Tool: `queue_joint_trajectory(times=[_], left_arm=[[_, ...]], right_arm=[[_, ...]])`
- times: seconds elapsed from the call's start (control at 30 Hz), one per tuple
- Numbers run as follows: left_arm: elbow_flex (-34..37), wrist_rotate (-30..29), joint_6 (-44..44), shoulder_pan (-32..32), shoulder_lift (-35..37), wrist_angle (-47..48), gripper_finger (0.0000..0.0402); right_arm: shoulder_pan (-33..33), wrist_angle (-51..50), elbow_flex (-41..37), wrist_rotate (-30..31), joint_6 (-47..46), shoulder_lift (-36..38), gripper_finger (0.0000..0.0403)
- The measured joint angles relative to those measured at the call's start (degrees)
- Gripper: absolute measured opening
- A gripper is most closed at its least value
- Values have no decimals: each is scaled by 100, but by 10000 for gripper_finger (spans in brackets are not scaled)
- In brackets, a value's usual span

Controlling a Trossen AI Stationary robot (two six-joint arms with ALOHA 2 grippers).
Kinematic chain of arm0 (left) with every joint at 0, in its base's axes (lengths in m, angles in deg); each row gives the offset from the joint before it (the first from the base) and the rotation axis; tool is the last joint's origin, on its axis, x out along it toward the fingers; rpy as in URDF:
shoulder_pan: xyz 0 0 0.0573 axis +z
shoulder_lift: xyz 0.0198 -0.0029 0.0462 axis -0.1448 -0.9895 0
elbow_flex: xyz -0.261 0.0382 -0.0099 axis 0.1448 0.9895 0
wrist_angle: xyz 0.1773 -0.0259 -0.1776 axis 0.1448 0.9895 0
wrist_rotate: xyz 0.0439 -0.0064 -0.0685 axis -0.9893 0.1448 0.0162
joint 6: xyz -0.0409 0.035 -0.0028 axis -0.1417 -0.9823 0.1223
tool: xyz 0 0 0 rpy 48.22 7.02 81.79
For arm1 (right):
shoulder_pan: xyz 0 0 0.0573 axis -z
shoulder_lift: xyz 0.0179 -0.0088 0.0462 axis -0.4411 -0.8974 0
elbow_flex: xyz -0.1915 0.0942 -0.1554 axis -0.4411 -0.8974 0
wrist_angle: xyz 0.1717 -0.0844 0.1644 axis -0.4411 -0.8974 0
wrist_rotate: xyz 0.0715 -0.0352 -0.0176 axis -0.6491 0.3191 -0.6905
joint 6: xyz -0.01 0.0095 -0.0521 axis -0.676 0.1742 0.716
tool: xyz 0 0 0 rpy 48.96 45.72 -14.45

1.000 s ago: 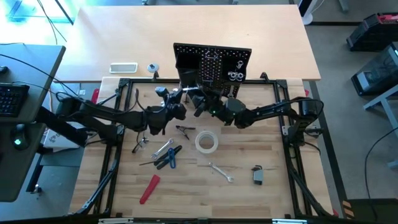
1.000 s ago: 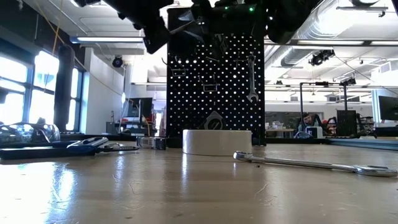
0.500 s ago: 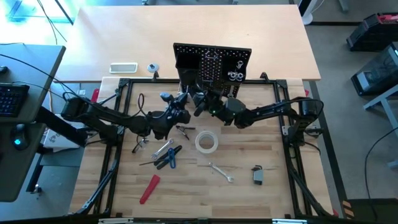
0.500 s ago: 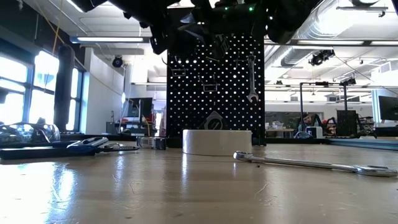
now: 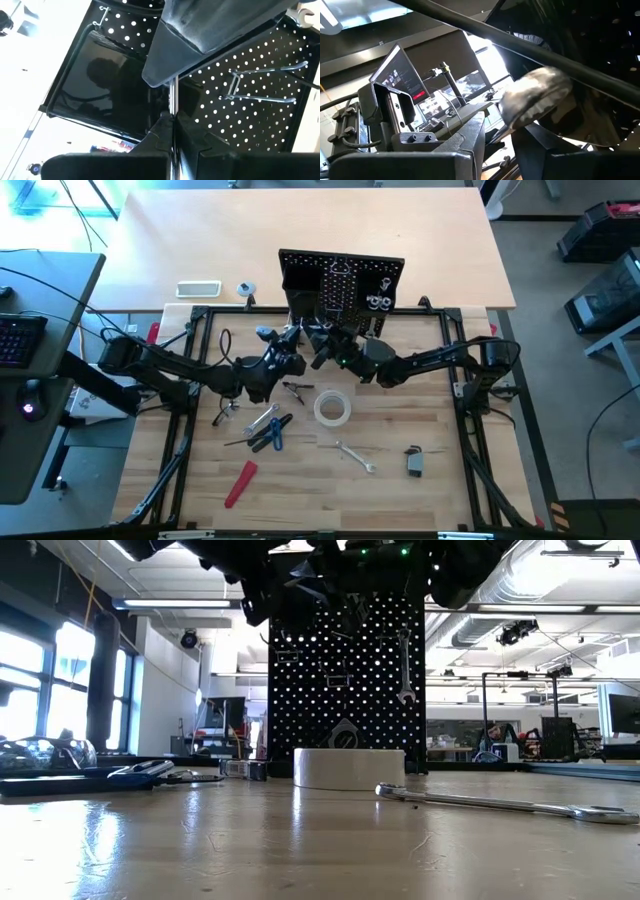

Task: Hang tools onto peg board
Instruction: Hang the silver wrench on the peg board

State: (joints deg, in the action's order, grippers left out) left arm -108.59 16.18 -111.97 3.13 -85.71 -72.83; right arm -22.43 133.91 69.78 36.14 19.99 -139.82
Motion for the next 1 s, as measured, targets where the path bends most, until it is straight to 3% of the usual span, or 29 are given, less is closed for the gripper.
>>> queue_joint_trajectory(times=[0.2,0.4,0.6,0.73,1.0], left_arm=[[0,-3,-51,31,4,-114,0],[-5,21,-46,98,17,-172,0],[-10,53,-36,121,17,-69,11],[-11,96,56,112,22,232,49],[0,-82,303,-24,28,447,162]], right_arm=[[0,83,0,2,7,0,79],[7,265,0,-113,406,-4,16],[7,304,0,-111,570,-7,14],[6,314,-2,-61,695,-9,5],[-7,388,-2,-108,816,-7,4]])
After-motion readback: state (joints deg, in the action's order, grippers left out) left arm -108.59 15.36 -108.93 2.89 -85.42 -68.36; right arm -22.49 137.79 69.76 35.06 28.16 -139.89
